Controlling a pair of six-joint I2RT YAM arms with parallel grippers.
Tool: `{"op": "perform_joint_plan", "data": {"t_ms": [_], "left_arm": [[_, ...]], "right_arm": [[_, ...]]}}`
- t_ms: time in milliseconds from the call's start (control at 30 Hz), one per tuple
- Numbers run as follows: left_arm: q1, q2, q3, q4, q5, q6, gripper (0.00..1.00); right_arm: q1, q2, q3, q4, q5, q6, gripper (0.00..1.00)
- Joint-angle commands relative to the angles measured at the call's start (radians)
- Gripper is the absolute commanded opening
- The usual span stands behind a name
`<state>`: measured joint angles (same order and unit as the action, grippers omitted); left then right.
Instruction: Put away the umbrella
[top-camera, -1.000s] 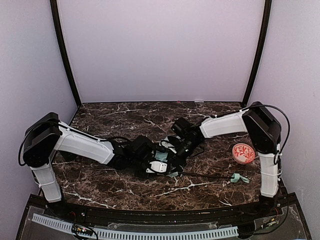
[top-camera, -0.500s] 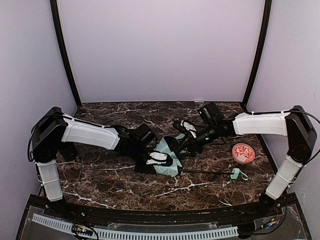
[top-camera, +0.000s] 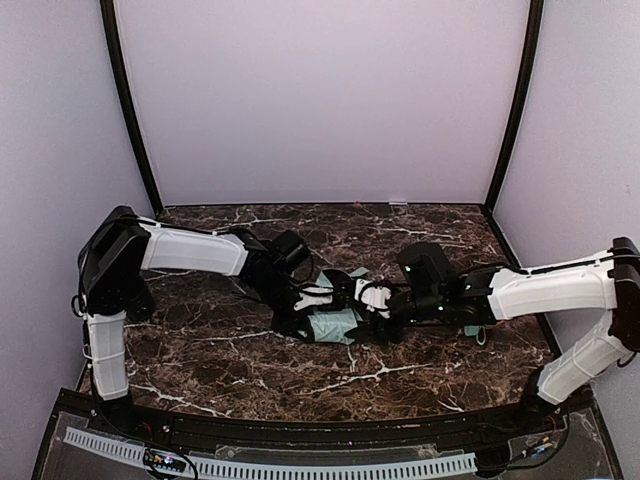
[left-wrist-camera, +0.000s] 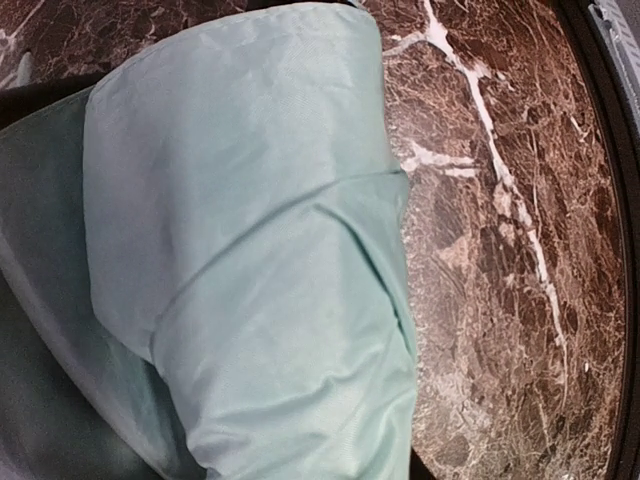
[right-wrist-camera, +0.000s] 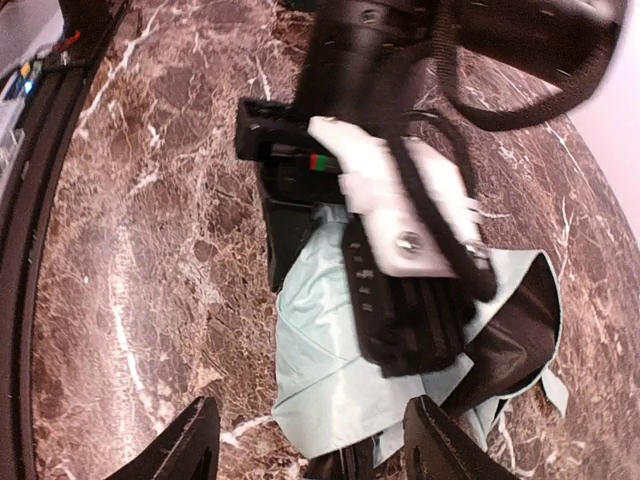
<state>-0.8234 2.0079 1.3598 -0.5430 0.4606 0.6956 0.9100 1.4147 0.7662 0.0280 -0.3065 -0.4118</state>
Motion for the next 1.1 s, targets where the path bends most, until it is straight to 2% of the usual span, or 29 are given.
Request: {"op": "perform_joint_plan", "data": {"t_ms": [0,400,533,633,667,800,1067], "left_arm": [[0.006,0.127,-0.029,-0.301,0.134,-0.064,0.0],[0.017,0.191,0.014,-0.388,0.224,-0.052,0.0],[0.023,0.203,0.023,-0.396,0.244,-0.051,0.0],[0.028,0.212,0.033,-0.4,0.271,-0.048,0.0],[0.032,0.213,0.037,-0.401,0.318,-0.047,0.0],[0.049,0.217,0.048,-0.402,0.39,-0.048,0.0],[0.075,0.25,0.061,-0.42,0.383,-0.083,0.0]], "right_arm": [[0.103,0.076,0.027,0.044,0.222,-0.151,0.64],[0.19,0.311,0.104,0.102,0.465,-0.325,0.65],[0.201,0.34,0.106,0.099,0.447,-0.327,0.64],[0.205,0.35,0.099,0.108,0.418,-0.32,0.57],[0.208,0.355,0.1,0.104,0.42,-0.318,0.56],[0.211,0.37,0.088,0.091,0.441,-0.319,0.59],[0.217,0.253,0.005,0.143,0.403,-0.297,0.66]]}}
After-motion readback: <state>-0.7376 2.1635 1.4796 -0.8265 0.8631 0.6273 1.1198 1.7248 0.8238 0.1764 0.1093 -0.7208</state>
